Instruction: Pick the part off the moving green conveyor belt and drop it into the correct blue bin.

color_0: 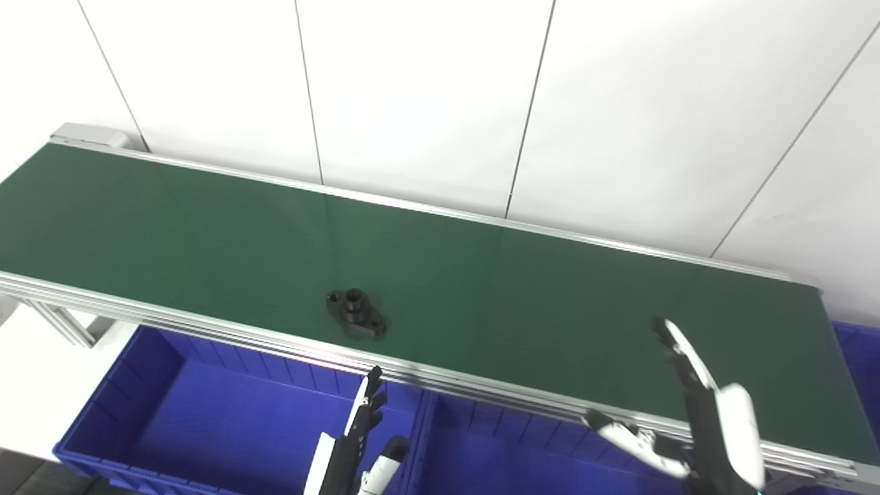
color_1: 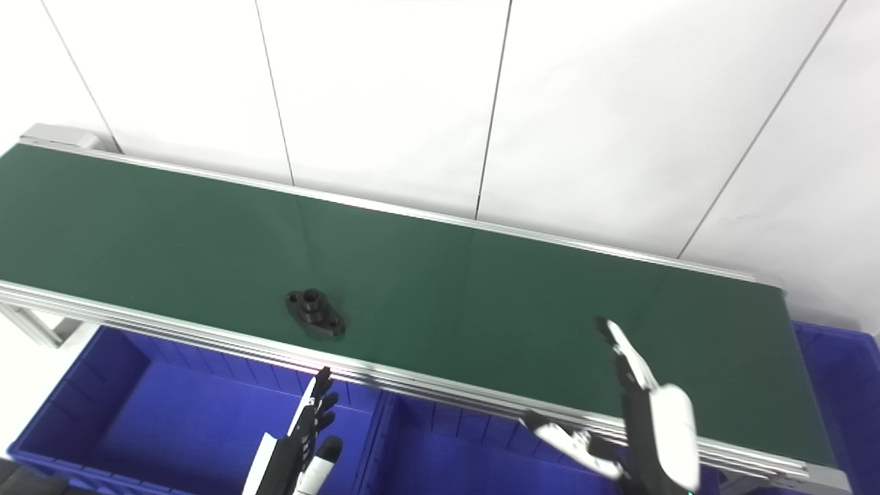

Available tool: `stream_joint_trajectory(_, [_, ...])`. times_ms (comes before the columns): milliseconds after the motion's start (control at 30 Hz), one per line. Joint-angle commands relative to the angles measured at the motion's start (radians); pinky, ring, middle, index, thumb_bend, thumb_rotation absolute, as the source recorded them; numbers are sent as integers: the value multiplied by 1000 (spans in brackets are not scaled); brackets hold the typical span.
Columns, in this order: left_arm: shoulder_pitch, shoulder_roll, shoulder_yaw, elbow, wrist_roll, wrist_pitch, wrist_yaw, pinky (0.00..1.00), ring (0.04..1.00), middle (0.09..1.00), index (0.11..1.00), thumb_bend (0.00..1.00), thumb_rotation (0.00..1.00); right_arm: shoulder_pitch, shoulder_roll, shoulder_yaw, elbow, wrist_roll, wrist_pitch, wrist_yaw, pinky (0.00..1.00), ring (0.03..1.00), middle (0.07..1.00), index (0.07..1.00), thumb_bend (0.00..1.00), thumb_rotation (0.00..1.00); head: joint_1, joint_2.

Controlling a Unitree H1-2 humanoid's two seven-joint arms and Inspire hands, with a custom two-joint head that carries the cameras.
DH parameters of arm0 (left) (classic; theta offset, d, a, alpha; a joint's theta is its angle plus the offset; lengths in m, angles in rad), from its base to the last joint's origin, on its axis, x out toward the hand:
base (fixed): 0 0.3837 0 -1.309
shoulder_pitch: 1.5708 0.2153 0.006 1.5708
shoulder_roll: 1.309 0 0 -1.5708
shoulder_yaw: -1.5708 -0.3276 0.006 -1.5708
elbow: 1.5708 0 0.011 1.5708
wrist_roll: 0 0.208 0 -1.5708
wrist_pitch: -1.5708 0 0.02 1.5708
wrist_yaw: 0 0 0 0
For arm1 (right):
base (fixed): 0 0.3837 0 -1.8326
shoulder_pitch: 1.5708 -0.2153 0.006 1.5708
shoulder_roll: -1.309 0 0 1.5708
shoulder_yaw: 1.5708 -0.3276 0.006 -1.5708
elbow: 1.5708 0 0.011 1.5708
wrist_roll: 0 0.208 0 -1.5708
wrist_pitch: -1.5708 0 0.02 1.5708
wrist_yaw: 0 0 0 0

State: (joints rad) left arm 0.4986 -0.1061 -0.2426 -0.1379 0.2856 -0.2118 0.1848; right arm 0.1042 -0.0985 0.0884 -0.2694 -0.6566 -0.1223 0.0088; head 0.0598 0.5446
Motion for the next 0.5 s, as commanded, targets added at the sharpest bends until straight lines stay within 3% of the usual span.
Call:
stream_joint_trajectory(0, [-36, -84, -61, -2, -2, -25, -4, 939, 966, 1000, 1000, 662, 980, -48, -1, 22, -41, -60, 50, 28, 727, 819, 846, 842, 969, 373, 0, 0])
stream_joint_trajectory(200, [-36, -86, -62, 1, -1, -27, -1, 945, 960, 1000, 1000, 666, 993, -185, -31, 103, -26, -258, 156, 137, 736, 794, 826, 828, 988, 370, -8, 4])
stream_joint_trajectory(467, [-36, -93, -69, 2, -2, -26, -2, 954, 965, 1000, 1000, 663, 999, -327, -48, 180, 99, -354, 184, 180, 785, 776, 791, 795, 995, 377, -5, 5])
